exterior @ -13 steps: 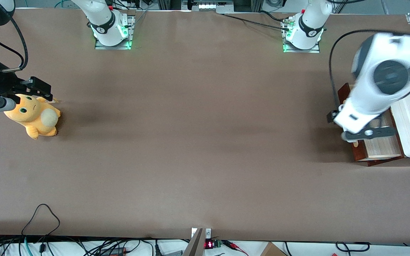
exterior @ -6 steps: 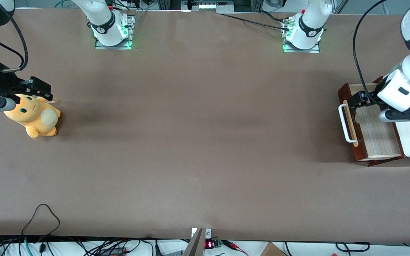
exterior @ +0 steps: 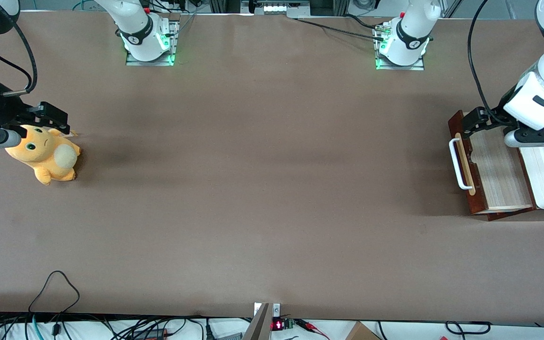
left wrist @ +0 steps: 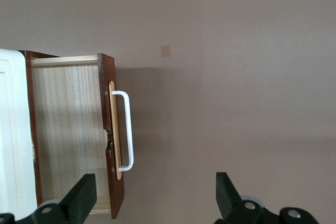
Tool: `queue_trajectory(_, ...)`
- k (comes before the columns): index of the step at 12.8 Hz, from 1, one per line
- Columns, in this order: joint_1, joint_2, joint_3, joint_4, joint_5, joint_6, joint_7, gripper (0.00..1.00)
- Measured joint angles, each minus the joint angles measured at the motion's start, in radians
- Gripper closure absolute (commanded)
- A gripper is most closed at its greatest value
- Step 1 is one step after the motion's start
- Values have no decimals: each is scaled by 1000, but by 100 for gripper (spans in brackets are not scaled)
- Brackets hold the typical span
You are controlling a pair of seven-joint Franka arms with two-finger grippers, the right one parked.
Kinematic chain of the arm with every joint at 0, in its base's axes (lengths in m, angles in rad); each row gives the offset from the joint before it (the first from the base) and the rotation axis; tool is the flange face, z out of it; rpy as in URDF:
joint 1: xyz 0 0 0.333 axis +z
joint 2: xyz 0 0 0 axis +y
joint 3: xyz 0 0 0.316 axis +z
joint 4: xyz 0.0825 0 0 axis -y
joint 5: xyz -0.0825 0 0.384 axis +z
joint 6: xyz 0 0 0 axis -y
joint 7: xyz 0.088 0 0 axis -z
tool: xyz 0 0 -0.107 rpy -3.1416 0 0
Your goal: Open lower drawer with left arm only
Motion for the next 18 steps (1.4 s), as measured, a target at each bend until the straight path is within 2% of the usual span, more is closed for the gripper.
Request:
queue_trajectory(6,0,0,13,-1,-24,0,21,0)
queue_trajectory(18,0,0,17,-1,-25,0,37,0)
